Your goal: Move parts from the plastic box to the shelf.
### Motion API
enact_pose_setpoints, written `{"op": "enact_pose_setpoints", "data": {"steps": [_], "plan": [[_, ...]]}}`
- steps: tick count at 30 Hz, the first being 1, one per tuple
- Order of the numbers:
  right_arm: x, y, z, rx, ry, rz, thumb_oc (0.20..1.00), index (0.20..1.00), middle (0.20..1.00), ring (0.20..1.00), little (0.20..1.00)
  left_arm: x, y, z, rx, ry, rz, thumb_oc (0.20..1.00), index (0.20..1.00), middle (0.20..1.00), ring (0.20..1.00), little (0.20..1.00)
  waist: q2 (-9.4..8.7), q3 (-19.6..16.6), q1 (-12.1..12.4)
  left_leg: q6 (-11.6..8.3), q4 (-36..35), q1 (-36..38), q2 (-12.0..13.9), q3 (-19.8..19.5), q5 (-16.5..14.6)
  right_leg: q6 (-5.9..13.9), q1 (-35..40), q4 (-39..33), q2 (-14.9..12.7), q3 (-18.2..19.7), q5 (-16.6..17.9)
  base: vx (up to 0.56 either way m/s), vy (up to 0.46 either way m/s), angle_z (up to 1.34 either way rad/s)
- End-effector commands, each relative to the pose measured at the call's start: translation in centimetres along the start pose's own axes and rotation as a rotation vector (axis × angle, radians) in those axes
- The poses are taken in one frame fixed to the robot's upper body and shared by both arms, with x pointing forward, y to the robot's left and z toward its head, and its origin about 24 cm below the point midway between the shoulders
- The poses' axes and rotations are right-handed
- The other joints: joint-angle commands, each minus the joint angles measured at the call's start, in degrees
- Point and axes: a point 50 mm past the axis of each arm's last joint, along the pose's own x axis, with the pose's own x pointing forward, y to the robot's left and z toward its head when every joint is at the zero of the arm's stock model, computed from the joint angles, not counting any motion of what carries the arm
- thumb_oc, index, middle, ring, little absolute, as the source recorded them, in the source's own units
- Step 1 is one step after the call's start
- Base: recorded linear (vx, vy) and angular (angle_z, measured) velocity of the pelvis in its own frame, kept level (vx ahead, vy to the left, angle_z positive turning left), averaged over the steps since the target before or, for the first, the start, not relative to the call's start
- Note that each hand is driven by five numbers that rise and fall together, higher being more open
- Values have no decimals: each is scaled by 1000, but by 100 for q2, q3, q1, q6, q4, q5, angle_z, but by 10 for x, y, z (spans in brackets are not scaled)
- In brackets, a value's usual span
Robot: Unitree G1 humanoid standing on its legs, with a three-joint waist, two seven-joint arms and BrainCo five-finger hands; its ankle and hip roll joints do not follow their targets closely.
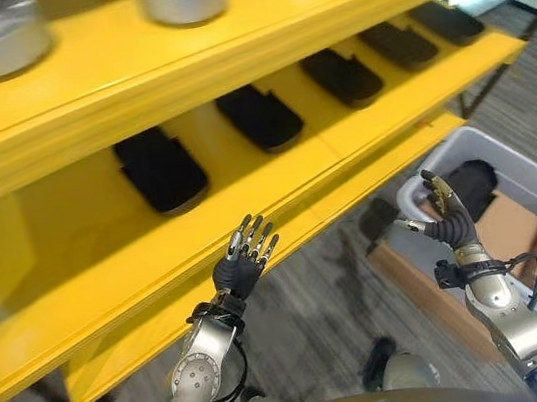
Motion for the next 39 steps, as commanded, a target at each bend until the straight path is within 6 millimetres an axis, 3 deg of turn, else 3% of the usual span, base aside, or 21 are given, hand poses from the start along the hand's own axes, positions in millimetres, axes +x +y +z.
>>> {"op": "enact_pose_setpoints", "data": {"steps": [1, 4, 11, 13, 15, 16, 17, 18, 19, 20, 22, 25, 27, 29, 33, 39], "plan": [[13, -13, 18, -2, -122, -60, 1000, 1000, 1000, 1000, 1000, -5, -18, 8, 24, -94, -131, 1000, 1000, 1000, 1000, 1000, 34, -3, 153, 33, -268, -253, -353, -240, 110, 472, 733, -157, 153, 177, -458, 65, -318, -158], [15, -12, 21, -29, -137, -40, 1000, 1000, 1000, 1000, 1000, -6, -20, 8, -16, -129, -123, 1000, 1000, 1000, 1000, 1000, -11, -11, 62, -144, 21, -382, -42, 70, 265, 356, 916, -707, 469, 173, -704, 133, -395, -117], [15, -20, 17, -52, -112, -89, 1000, 1000, 1000, 1000, 1000, -7, -27, 5, 6, -107, -155, 1000, 1000, 1000, 1000, 1000, 53, -3, -106, -511, 135, -342, 374, 216, 706, 256, 956, -956, 681, 227, -714, 106, -251, -50], [16, -22, 18, -77, -125, -97, 1000, 1000, 1000, 1000, 1000, -2, -35, 2, 1, -101, -185, 1000, 1000, 1000, 1000, 1000, 101, 18, -239, -805, 148, -296, 679, 274, 1123, 122, 913, -1023, 818, 323, -749, 196, -392, -33], [18, -25, 16, -76, -114, -117, 1000, 1000, 1000, 1000, 1000, 5, -43, 0, -4, -111, -196, 1000, 1000, 1000, 1000, 1000, 128, -13, -318, -943, 92, -292, 796, 77, 1259, 21, 857, -981, 923, 490, -845, 280, -387, -69], [19, -26, 13, -74, -97, -112, 1000, 1000, 1000, 1000, 1000, 8, -47, 2, -5, -131, -193, 1000, 1000, 1000, 1000, 1000, 147, -33, -313, -990, 73, -336, 770, -222, 1311, -14, 804, -956, 996, 658, -881, 266, -274, -119], [19, -26, 11, -77, -87, -113, 1000, 1000, 1000, 1000, 1000, 9, -48, 3, -9, -138, -192, 1000, 1000, 1000, 1000, 1000, 153, -37, -302, -1000, 67, -358, 741, -387, 1328, -27, 785, -957, 1033, 743, -888, 221, -159, -118], [20, -25, 9, -86, -75, -103, 1000, 1000, 1000, 1000, 1000, 11, -51, 6, -13, -158, -185, 1000, 1000, 1000, 1000, 1000, 150, -43, -257, -959, 35, -407, 623, -808, 1248, -39, 738, -968, 1090, 939, -893, 188, -74, -107], [21, -23, 7, -79, -65, -91, 1000, 1000, 1000, 1000, 1000, 11, -51, 8, -12, -178, -173, 1000, 1000, 1000, 1000, 1000, 146, -38, -167, -888, 8, -469, 444, -1361, 1136, -57, 708, -970, 1158, 1182, -901, 248, -58, -99], [22, -21, 5, -67, -49, -75, 1000, 1000, 1000, 1000, 1000, 9, -51, 10, -15, -199, -155, 1000, 1000, 1000, 1000, 1000, 127, -12, -22, -740, 94, -573, 102, -2129, 861, -79, 693, -980, 1230, 1539, -914, 148, -60, -111], [23, -21, 5, -52, -48, -71, 1000, 1000, 1000, 1000, 1000, 8, -50, 13, -15, -207, -152, 1000, 1000, 1000, 1000, 1000, 101, 26, 78, -539, 267, -738, -217, -2457, 640, -118, 621, -1067, 1239, 1733, -785, 38, -76, -155], [21, -19, 11, -26, -62, -72, 1000, 1000, 1000, 1000, 1000, 5, -47, 11, -12, -171, -168, 1000, 1000, 1000, 1000, 1000, 101, 79, 124, -236, 216, -818, -907, -2610, 17, 16, 611, -1285, 1224, 1941, -600, 55, -50, -86], [20, -17, 13, -10, -67, -68, 1000, 1000, 1000, 1000, 1000, 2, -44, 8, -27, -139, -177, 1000, 1000, 1000, 1000, 1000, 174, 92, 163, -156, -117, -848, -1174, -2722, 96, 98, 549, -1324, 1317, 2012, -519, 93, -15, 26], [19, -12, 16, 15, -72, -63, 1000, 1000, 1000, 1000, 1000, -2, -40, 7, 37, -129, -164, 1000, 1000, 1000, 1000, 1000, 240, 186, 278, -141, -535, -970, -1357, -2977, 387, 151, 531, -1300, 1453, 2110, -518, 128, -19, 22], [21, -4, 15, 52, -62, -44, 1000, 1000, 1000, 1000, 1000, -3, -38, 7, 93, -127, -172, 1000, 1000, 1000, 1000, 1000, 195, 324, 478, -195, -388, -1492, -1388, -3087, 638, 82, 717, -1340, 1500, 2231, -617, 78, 36, -3], [20, 3, 14, 98, -46, -19, 1000, 1000, 1000, 1000, 1000, 0, -34, 12, 127, -135, -168, 1000, 1000, 1000, 1000, 1000, 155, 318, 439, -29, -663, -1206, -1376, -2935, 607, 87, 721, -1318, 1495, 2118, -625, 68, 106, -15]]}}
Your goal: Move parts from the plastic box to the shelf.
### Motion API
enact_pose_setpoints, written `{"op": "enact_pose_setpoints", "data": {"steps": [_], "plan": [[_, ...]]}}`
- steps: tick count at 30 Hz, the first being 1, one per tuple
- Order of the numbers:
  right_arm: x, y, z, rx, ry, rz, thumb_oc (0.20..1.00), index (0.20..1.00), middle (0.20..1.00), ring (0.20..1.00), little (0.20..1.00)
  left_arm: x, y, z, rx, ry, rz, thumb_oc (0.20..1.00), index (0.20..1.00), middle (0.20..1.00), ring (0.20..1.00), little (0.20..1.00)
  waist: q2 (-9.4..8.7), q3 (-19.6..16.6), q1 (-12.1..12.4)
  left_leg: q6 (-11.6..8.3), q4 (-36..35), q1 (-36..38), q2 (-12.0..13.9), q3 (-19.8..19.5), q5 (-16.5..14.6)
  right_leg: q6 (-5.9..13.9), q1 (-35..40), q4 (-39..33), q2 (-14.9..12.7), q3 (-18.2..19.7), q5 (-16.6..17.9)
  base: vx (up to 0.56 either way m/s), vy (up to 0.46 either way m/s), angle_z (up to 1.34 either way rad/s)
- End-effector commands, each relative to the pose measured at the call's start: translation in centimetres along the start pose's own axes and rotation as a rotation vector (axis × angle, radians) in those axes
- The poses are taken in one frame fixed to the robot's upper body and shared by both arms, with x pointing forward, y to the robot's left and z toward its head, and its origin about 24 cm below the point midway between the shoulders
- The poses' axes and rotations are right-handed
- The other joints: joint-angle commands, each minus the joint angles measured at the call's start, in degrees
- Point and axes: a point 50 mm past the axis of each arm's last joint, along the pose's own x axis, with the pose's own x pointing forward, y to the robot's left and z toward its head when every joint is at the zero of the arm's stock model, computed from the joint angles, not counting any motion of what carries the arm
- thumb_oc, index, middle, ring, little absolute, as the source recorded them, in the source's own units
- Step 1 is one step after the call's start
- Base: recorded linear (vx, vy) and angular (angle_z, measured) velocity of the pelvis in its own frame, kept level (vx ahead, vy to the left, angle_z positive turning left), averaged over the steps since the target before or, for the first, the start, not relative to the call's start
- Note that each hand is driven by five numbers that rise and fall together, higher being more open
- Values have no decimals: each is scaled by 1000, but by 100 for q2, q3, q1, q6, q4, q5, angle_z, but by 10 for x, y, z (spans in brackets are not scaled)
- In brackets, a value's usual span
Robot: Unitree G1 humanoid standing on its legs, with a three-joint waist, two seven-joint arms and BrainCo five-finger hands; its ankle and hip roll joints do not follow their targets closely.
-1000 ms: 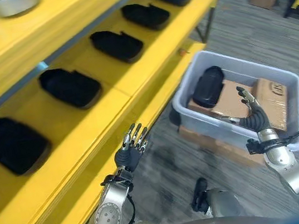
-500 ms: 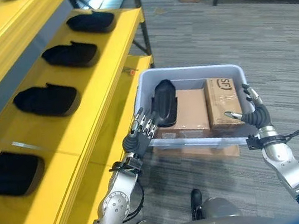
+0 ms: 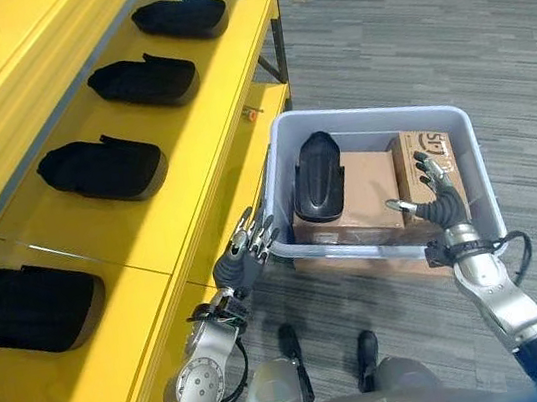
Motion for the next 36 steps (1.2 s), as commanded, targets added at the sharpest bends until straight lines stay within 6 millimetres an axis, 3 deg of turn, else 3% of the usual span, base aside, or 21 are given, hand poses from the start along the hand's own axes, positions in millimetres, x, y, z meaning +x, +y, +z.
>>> {"op": "enact_pose_setpoints", "data": {"steps": [1, 10, 12, 16, 19, 20, 21, 25, 26, 28, 29, 34, 36], "plan": [[4, -3, 19, 41, -102, -4, 1000, 1000, 1000, 1000, 1000, 6, -11, 15, 43, -86, -86, 1000, 1000, 1000, 1000, 1000, -205, -58, -82, 56, -132, -357, -423, -77, 175, 310, -105, 96, 53, -247, 208, 31, 53, -27], [10, -3, 29, 21, -139, -40, 1000, 1000, 1000, 1000, 1000, 7, -11, 21, 259, -82, -47, 1000, 1000, 1000, 1000, 1000, -267, -18, -34, 141, -132, -165, -391, 117, -14, 321, -240, 514, 80, -545, -11, 41, 42, -3], [14, 1, 32, 19, -155, -25, 1000, 1000, 1000, 1000, 1000, 6, -8, 25, 293, -86, -33, 1000, 1000, 1000, 1000, 1000, -254, 36, 79, 195, -128, -13, -307, 275, -121, 543, -450, 1484, -262, -950, -66, 79, 36, -17], [16, 6, 34, 12, -178, -4, 1000, 1000, 1000, 1000, 1000, 8, -6, 30, 342, -84, -30, 1000, 1000, 1000, 1000, 1000, -271, 161, 157, 244, -77, 148, -151, 299, -156, 740, -572, 1861, -757, -1052, 55, 60, -137, -63], [14, 11, 40, -31, -232, 4, 1000, 1000, 1000, 1000, 1000, 13, -10, 33, 391, -69, -45, 1000, 1000, 1000, 1000, 1000, -254, 166, 54, 156, -13, 246, 45, 315, -101, 833, -491, 1034, -1070, -813, 623, 153, -389, -7], [12, 16, 45, -60, -270, 21, 1000, 1000, 1000, 1000, 1000, 15, -11, 32, 405, -50, -43, 1000, 1000, 1000, 1000, 1000, -303, 104, -4, 107, -1, 438, 134, 349, -266, 1142, -531, 354, -1676, -598, 1523, 451, -662, -12], [11, 17, 45, -70, -260, 47, 1000, 1000, 1000, 1000, 1000, 14, -10, 32, 422, -42, -24, 1000, 1000, 1000, 1000, 1000, -290, 69, -70, 64, 51, 569, 254, 351, -398, 1269, -599, 109, -1960, -417, 1827, 492, -682, -18], [4, 13, 47, -108, -271, 93, 1000, 1000, 1000, 1000, 1000, 9, -4, 36, 447, -55, 16, 1000, 1000, 1000, 1000, 1000, -247, 31, -134, -95, 346, 491, 562, 399, -415, 1261, -428, 76, -1980, -539, 1479, 296, -429, 14], [4, 12, 48, -120, -270, 118, 1000, 1000, 1000, 1000, 1000, 5, -2, 36, 410, -74, 38, 1000, 1000, 1000, 1000, 1000, -215, 52, -184, -184, 423, 472, 732, 449, -347, 1186, -435, 292, -1799, -542, 1089, 306, -441, 7], [7, 9, 49, -111, -258, 128, 1000, 1000, 1000, 1000, 1000, 4, -3, 37, 365, -89, 33, 1000, 1000, 1000, 1000, 1000, -178, 60, -199, -272, 396, 426, 880, 459, -243, 1124, -459, 465, -1656, -620, 804, 239, -422, -26], [10, 5, 53, -112, -266, 135, 1000, 1000, 1000, 1000, 1000, 6, -9, 42, 387, -123, 7, 1000, 1000, 1000, 1000, 1000, -130, 138, -237, -385, 489, 261, 1112, 442, -135, 975, -561, 743, -1506, -709, 522, 146, -355, -18], [14, -4, 55, -128, -281, 95, 1000, 1000, 1000, 1000, 1000, 8, -9, 52, 424, -189, 27, 1000, 1000, 1000, 1000, 1000, -14, 295, -408, -535, 569, 288, 1364, 689, -20, 726, -923, 1263, -1466, -932, 225, 130, -224, 8], [11, -12, 55, -136, -294, 72, 1000, 1000, 1000, 1000, 1000, 10, -10, 55, 472, -212, 29, 1000, 1000, 1000, 1000, 1000, 57, 297, -546, -717, 957, 260, 1486, 931, 251, 653, -855, 1265, -1417, -1046, 82, 237, -136, 16]]}}
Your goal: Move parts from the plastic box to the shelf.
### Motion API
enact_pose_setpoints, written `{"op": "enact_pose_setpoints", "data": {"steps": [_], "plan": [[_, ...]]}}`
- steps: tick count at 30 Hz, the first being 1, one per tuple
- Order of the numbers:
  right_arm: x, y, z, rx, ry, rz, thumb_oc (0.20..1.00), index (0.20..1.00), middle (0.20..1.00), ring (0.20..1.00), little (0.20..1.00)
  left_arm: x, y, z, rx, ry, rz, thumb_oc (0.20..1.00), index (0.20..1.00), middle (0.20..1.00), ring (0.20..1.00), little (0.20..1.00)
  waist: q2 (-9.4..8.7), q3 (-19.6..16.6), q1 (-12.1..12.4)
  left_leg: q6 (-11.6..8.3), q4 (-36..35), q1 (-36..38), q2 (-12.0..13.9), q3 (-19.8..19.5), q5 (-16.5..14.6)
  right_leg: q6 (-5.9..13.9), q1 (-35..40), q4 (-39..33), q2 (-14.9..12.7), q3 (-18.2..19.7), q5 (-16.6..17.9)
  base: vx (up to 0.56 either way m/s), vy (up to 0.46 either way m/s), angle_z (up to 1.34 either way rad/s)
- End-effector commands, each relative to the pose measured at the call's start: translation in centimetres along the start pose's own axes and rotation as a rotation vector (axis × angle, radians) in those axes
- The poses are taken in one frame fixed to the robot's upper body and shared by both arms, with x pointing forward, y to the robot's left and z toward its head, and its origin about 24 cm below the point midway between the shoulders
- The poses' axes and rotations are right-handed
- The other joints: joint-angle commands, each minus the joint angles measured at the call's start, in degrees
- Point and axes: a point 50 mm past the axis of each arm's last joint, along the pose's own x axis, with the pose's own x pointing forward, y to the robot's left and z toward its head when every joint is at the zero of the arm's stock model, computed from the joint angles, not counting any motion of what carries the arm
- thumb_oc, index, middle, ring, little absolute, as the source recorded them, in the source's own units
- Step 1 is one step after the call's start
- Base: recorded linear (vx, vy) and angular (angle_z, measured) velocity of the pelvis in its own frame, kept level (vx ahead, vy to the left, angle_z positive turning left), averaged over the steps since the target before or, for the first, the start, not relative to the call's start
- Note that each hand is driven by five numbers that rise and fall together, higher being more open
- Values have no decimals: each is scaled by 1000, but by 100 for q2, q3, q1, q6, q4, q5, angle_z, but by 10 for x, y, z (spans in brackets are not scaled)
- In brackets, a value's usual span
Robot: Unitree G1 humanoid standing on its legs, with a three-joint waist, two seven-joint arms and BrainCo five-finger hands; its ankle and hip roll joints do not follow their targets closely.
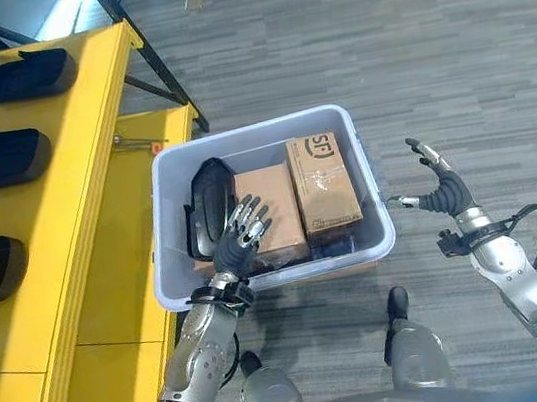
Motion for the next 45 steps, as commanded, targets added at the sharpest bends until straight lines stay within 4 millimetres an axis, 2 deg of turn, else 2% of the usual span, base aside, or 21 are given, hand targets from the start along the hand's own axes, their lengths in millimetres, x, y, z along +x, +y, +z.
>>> {"op": "enact_pose_setpoints", "data": {"steps": [1, 2, 3, 4, 5, 6, 7, 9, 10, 12, 13, 15, 20, 21, 24, 27, 30, 34, 36, 38, 45], "plan": [[4, -6, 29, 99, -160, -90, 1000, 1000, 1000, 1000, 1000, 0, 1, 41, 182, -180, -20, 1000, 1000, 1000, 1000, 1000, -243, 80, 57, -62, 538, 39, -191, 541, -1158, 48, 377, -13, -56, -481, -135, 95, -54, 16], [2, -8, 28, 98, -161, -100, 1000, 1000, 1000, 1000, 1000, 1, 1, 46, 214, -220, -8, 1000, 1000, 1000, 1000, 1000, -207, 113, 40, -88, 678, -63, -200, 523, -1087, 4, 399, -37, -4, -481, -162, 81, 9, 13], [2, -9, 27, 106, -162, -109, 1000, 1000, 1000, 1000, 1000, -1, 0, 57, 264, -298, 15, 1000, 1000, 1000, 1000, 1000, -156, 176, 82, -35, 556, -309, -283, 325, -847, -65, 357, -85, 100, -388, -99, 83, 97, 15], [1, -10, 27, 112, -166, -116, 1000, 1000, 1000, 1000, 1000, -3, 1, 64, 283, -342, 26, 1000, 1000, 1000, 1000, 1000, -122, 190, 116, -91, 232, -409, -285, 165, -638, -43, 353, -99, 149, -287, -118, 137, 249, 12], [-2, -12, 26, 111, -173, -130, 1000, 1000, 1000, 1000, 1000, -11, 0, 74, 340, -408, 58, 1000, 1000, 1000, 1000, 1000, -95, 176, 193, -207, -471, -542, -213, -33, -232, 8, 429, -124, 146, -195, -174, 213, 393, -9], [-9, -13, 24, 140, -161, -144, 1000, 1000, 1000, 1000, 1000, -21, 3, 83, 438, -459, 119, 1000, 1000, 1000, 1000, 1000, -172, 185, 242, -201, -701, -721, -119, -241, -52, -10, 565, -97, 57, -121, -269, 224, 410, -38], [-11, -12, 20, 163, -143, -143, 1000, 1000, 1000, 1000, 1000, -26, 9, 87, 477, -472, 165, 1000, 1000, 1000, 1000, 1000, -216, 149, 289, -135, -742, -698, -169, -297, -296, 16, 587, -68, 3, -104, -284, 175, 334, -53], [-11, -8, 11, 211, -91, -162, 1000, 1000, 1000, 1000, 1000, -29, 15, 90, 546, -501, 253, 1000, 1000, 1000, 1000, 1000, -233, 101, 293, -70, -726, -554, -215, -172, -537, 36, 609, 7, -59, -156, -312, 143, 270, -59], [-14, -3, 0, 292, 4, -184, 1000, 1000, 1000, 1000, 1000, -33, 20, 99, 615, -565, 353, 1000, 1000, 1000, 1000, 1000, -243, 55, 272, -1, -648, -366, -391, -112, -810, 124, 617, 45, -129, -146, -273, 167, 314, -55], [-20, -1, -5, 294, 34, -211, 1000, 1000, 1000, 1000, 1000, -36, 23, 103, 665, -573, 385, 1000, 1000, 1000, 1000, 1000, -256, 65, 273, 65, -576, -322, -543, -128, -962, 189, 602, 66, -152, -85, -240, 126, 235, -8], [-25, -2, -8, 306, 58, -252, 1000, 1000, 1000, 1000, 1000, -38, 29, 104, 737, -548, 422, 1000, 1000, 1000, 1000, 1000, -277, 114, 296, 156, -512, -329, -699, -141, -1094, 262, 596, 37, -177, -41, -179, 65, 154, 33], [-25, -6, -7, 307, 50, -301, 1000, 1000, 1000, 1000, 1000, -41, 32, 107, 825, -525, 441, 1000, 1000, 1000, 1000, 1000, -318, 225, 376, 263, -468, -409, -825, -179, -1198, 352, 546, -27, -228, -24, -97, 29, 122, 30], [-25, -7, -6, 307, 45, -306, 1000, 1000, 1000, 1000, 1000, -42, 33, 108, 845, -525, 449, 1000, 1000, 1000, 1000, 1000, -325, 238, 389, 275, -463, -427, -836, -176, -1208, 363, 540, -48, -235, -27, -82, 0, 25, 0], [-17, -13, 5, 291, 4, -327, 1000, 1000, 1000, 1000, 1000, -40, 30, 112, 931, -522, 448, 1000, 1000, 1000, 1000, 1000, -383, 446, 500, 288, -463, -610, -828, -162, -1207, 396, 459, -149, -256, -72, -55, -19, 50, -3], [-9, -15, 11, 286, -22, -338, 1000, 1000, 1000, 1000, 1000, -32, 28, 111, 990, -500, 448, 1000, 1000, 1000, 1000, 1000, -393, 548, 564, 252, -423, -788, -772, -178, -1167, 380, 381, -153, -228, -104, -77, -15, 12, 4], [-1, -16, 15, 277, -40, -335, 1000, 1000, 1000, 1000, 1000, -26, 31, 109, 1011, -461, 487, 1000, 1000, 1000, 1000, 1000, -393, 638, 579, 210, -374, -914, -718, -208, -1138, 358, 303, -100, -202, -106, -127, -4, 1, 6], [4, -17, 22, 263, -65, -320, 1000, 1000, 1000, 1000, 1000, -18, 29, 117, 1059, -508, 497, 1000, 1000, 1000, 1000, 1000, -395, 728, 533, 173, -301, -1024, -652, -191, -1109, 332, 207, -20, -171, -70, -181, 18, 14, -5], [7, -25, 27, 236, -105, -359, 1000, 1000, 1000, 1000, 1000, -7, 10, 143, 1013, -666, 449, 1000, 1000, 1000, 1000, 1000, -372, 843, 395, 147, -195, -1122, -605, -146, -1105, 318, 50, 106, -150, 8, -237, 19, 30, -3], [8, -28, 31, 236, -128, -389, 1000, 1000, 1000, 1000, 1000, -4, 6, 146, 999, -682, 434, 1000, 1000, 1000, 1000, 1000, -370, 868, 372, 142, -180, -1143, -601, -141, -1104, 327, 15, 104, -149, 20, -215, 4, 26, -8], [11, -38, 43, 247, -202, -458, 1000, 1000, 1000, 1000, 1000, 4, -7, 149, 1010, -713, 401, 1000, 1000, 1000, 1000, 1000, -369, 989, 306, 157, -89, -1210, -622, -145, -1149, 334, -106, 199, -144, 103, -217, 9, 17, -11], [17, -45, 61, 256, -269, -463, 1000, 1000, 1000, 1000, 1000, 9, -16, 155, 1034, -747, 447, 1000, 1000, 1000, 1000, 1000, -377, 989, 309, 154, 103, -1824, -645, -217, -1182, 352, -792, 434, -138, 246, -222, -33, 14, -8]]}}
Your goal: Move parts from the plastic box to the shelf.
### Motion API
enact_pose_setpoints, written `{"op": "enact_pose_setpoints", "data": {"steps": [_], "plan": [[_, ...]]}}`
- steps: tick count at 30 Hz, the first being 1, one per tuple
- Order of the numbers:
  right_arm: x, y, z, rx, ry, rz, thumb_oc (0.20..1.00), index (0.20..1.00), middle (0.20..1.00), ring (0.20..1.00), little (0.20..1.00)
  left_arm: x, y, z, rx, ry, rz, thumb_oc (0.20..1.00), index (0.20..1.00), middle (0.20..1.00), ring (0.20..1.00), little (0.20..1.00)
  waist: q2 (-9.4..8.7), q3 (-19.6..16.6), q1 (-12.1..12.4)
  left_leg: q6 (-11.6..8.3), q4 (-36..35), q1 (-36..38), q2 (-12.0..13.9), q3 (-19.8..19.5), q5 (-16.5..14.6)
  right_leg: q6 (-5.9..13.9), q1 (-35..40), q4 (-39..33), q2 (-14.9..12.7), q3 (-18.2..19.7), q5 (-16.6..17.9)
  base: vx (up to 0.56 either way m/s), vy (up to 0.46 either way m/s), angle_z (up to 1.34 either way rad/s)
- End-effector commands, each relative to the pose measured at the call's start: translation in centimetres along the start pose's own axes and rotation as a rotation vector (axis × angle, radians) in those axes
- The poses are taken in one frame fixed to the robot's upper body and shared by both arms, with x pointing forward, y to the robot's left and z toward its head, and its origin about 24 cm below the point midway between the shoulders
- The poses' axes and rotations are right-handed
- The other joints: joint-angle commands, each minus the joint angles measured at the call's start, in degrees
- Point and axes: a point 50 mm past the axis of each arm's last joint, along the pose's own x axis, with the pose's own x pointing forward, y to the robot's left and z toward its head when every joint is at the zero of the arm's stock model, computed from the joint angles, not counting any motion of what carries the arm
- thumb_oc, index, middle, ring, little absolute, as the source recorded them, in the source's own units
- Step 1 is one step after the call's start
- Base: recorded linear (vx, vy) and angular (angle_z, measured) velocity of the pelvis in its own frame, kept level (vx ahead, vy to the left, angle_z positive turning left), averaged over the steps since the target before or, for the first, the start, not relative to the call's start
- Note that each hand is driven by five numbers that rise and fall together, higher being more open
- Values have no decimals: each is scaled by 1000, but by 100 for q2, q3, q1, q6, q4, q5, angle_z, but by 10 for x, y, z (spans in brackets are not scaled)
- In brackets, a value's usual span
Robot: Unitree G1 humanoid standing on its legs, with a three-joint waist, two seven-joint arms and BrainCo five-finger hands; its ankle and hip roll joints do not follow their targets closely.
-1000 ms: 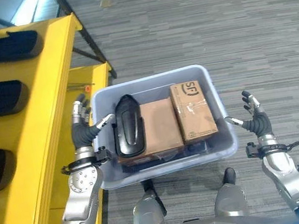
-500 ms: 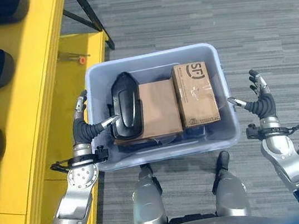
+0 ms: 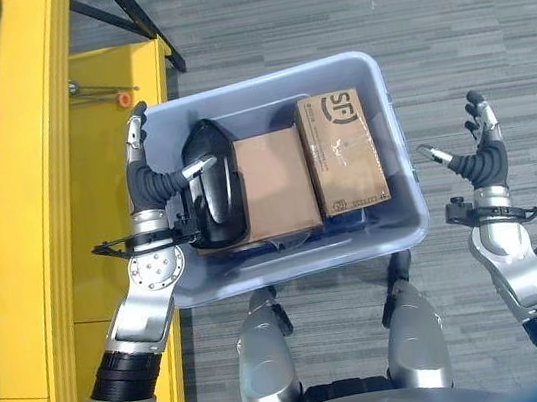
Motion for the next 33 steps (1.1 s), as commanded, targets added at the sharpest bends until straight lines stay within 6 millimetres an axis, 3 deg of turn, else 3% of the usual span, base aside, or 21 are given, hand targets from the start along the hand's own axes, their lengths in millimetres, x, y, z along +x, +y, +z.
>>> {"op": "enact_pose_setpoints", "data": {"steps": [1, 7, 13, 17, 21, 23, 26, 29, 33], "plan": [[8, -5, 34, 46, -168, -27, 1000, 1000, 1000, 1000, 1000, 8, 15, 21, 26, -101, 97, 1000, 1000, 1000, 1000, 1000, -115, -11, 13, -59, 410, -324, 72, -17, -336, -213, -669, 875, 229, 86, -391, -74, 60, -9], [10, -8, 55, 53, -253, -11, 1000, 1000, 1000, 1000, 1000, 21, 19, 42, 39, -207, 207, 1000, 1000, 1000, 1000, 1000, -192, -11, -11, -26, 700, -1404, 7, -27, -399, -151, -1859, 1347, 206, 271, -447, -103, 18, -2], [14, -12, 68, 63, -303, -48, 1000, 1000, 1000, 1000, 1000, 25, 20, 60, -7, -282, 261, 1000, 1000, 1000, 1000, 1000, -229, -11, 22, 16, 1231, -2495, -44, -200, -472, -250, -2910, 1932, 252, 336, -499, -119, -26, -1], [20, -11, 83, 52, -392, -65, 1000, 1000, 1000, 1000, 1000, 22, 31, 73, 179, -439, 495, 1000, 1000, 1000, 1000, 1000, -289, -11, 94, 33, 1995, -3379, -30, -543, -783, -396, -3740, 2774, 296, 401, -816, -121, -56, 6], [28, -17, 91, 61, -422, -139, 1000, 1000, 1000, 1000, 1000, 23, 47, 83, 199, -519, 676, 1000, 1000, 1000, 1000, 1000, -269, -11, 182, 170, 2845, -4128, -69, -924, -1099, -541, -4488, 3778, 272, 533, -1155, -117, -31, 8], [28, -16, 91, 64, -419, -148, 1000, 1000, 1000, 1000, 1000, 23, 51, 83, 206, -527, 731, 1000, 1000, 1000, 1000, 1000, -255, -11, 208, 201, 2910, -4253, -94, -980, -1110, -565, -4610, 3908, 268, 554, -1204, -69, -42, 9], [27, -13, 91, 68, -419, -156, 1000, 1000, 1000, 1000, 1000, 19, 54, 83, 242, -543, 813, 1000, 1000, 1000, 1000, 1000, -237, -11, 279, 217, 2875, -4345, -160, -1061, -1060, -571, -4699, 4004, 268, 540, -1231, -65, -55, 5], [28, -9, 93, 75, -434, -155, 1000, 1000, 1000, 1000, 1000, 15, 56, 82, 266, -556, 892, 1000, 1000, 1000, 1000, 1000, -202, -11, 374, 227, 2518, -4416, -199, -1025, -770, -605, -4762, 3943, 278, 399, -1158, -97, -84, 7], [26, -3, 92, 85, -430, -142, 1000, 1000, 1000, 1000, 1000, 10, 55, 78, 250, -537, 864, 1000, 1000, 1000, 1000, 1000, -157, -11, 465, 39, 1857, -4128, -126, -850, -436, -537, -4505, 3930, 278, 208, -1284, -49, -223, 18]]}}
